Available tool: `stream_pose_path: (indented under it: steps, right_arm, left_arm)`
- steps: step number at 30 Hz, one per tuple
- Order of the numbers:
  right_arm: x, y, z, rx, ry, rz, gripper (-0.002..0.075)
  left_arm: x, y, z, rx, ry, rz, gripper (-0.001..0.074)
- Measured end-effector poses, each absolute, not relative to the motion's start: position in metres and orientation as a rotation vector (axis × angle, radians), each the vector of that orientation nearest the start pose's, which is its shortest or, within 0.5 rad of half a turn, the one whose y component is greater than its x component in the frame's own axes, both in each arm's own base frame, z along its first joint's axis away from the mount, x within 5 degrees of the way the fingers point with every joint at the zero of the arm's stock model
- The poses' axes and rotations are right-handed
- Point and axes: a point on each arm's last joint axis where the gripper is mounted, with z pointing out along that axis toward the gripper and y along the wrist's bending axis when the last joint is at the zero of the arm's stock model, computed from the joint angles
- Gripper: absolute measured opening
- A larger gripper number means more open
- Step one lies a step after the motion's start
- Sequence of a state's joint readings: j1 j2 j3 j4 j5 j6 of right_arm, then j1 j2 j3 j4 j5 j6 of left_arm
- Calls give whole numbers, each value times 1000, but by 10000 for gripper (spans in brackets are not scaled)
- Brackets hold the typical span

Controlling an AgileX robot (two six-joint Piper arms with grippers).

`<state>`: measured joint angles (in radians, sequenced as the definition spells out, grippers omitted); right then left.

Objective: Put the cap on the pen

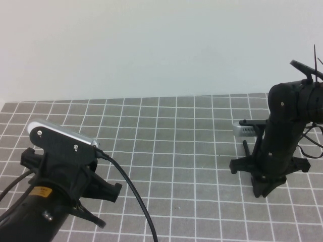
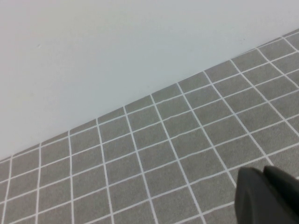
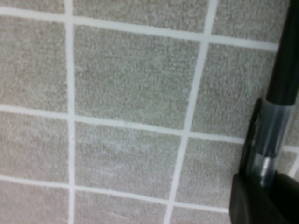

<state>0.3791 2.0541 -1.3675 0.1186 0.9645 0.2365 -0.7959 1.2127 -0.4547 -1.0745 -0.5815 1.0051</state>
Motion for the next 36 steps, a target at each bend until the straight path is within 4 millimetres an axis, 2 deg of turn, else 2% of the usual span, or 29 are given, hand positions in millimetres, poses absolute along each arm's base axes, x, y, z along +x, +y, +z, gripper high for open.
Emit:
stream_pose_path:
  steps: [5,7,13,16,18,21,23,29,32,36]
  right_arm:
    - [355,151,141,-169,3160,151,69]
    - [355,151,141,-164,3160,158,107]
    - [355,152,141,-150,3158,174,300]
    - [356,152,142,-154,3144,161,330]
    - [356,150,150,-166,3114,151,336]
    - [355,146,175,-195,3039,126,328]
    - [353,142,195,-208,2979,92,287]
    - [340,127,256,-235,2802,17,50]
    - [327,119,291,-244,2702,0,15]
    - [305,106,338,-244,2545,1,4]
  left_arm:
    - [186,-128,234,428,1842,-46,-1]
    - [186,-128,234,425,1844,-46,-1]
    - [186,-128,233,425,1847,-49,-1]
    - [186,-128,233,426,1851,-52,-1]
    - [186,-128,233,426,1851,-52,-1]
    - [186,-128,233,439,1852,-49,-1]
    - [186,-129,232,465,1850,-39,-1]
    - [184,-128,236,522,1822,-12,-1]
    - [179,-125,246,604,1762,25,-1]
    - [170,-116,266,651,1655,70,-1]
